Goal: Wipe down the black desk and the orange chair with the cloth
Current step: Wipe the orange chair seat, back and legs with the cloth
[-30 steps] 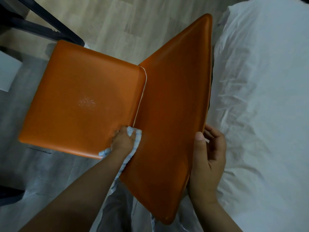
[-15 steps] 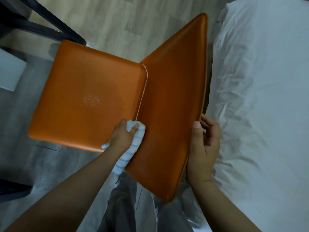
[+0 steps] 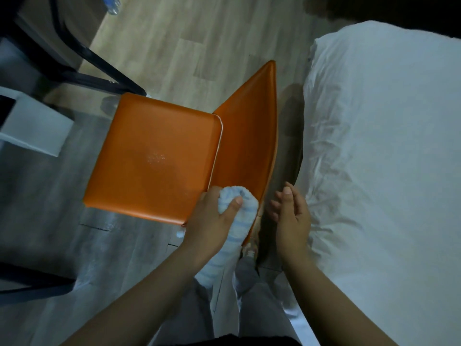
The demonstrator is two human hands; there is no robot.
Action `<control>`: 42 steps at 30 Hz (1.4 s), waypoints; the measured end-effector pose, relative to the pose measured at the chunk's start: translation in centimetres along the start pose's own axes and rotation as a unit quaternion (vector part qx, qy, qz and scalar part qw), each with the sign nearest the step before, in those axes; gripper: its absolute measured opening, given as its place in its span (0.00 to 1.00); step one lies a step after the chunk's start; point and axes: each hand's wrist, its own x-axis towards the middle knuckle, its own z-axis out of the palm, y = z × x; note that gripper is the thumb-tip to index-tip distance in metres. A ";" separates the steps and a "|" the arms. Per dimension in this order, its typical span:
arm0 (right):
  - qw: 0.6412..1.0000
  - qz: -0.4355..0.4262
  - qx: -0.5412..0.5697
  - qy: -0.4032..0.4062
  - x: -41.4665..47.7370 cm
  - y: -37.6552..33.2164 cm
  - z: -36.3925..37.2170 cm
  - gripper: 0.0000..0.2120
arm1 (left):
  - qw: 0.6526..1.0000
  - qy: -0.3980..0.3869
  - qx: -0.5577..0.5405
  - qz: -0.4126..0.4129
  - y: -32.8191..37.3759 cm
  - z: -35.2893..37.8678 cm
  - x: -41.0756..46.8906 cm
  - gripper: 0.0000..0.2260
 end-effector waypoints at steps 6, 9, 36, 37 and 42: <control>0.999 0.011 0.022 0.026 -1.3 -0.5 -0.7 0.16 | 0.996 0.067 0.053 0.015 0.7 2.0 -1.6 0.15; 0.999 0.012 0.023 0.020 -1.5 -0.3 0.1 0.14 | 0.995 0.079 0.059 0.016 0.3 2.5 -1.4 0.19; 0.990 -0.131 -0.050 0.000 -1.9 2.5 2.9 0.20 | 0.976 -0.002 0.156 -0.149 -13.2 5.6 6.5 0.21; 0.990 -0.133 -0.042 0.000 -1.9 2.6 2.9 0.20 | 0.974 -0.009 0.164 -0.154 -13.9 5.8 7.0 0.21; 0.990 -0.139 -0.010 0.003 -1.8 3.1 3.1 0.19 | 0.961 -0.029 0.205 -0.185 -17.4 6.8 9.0 0.21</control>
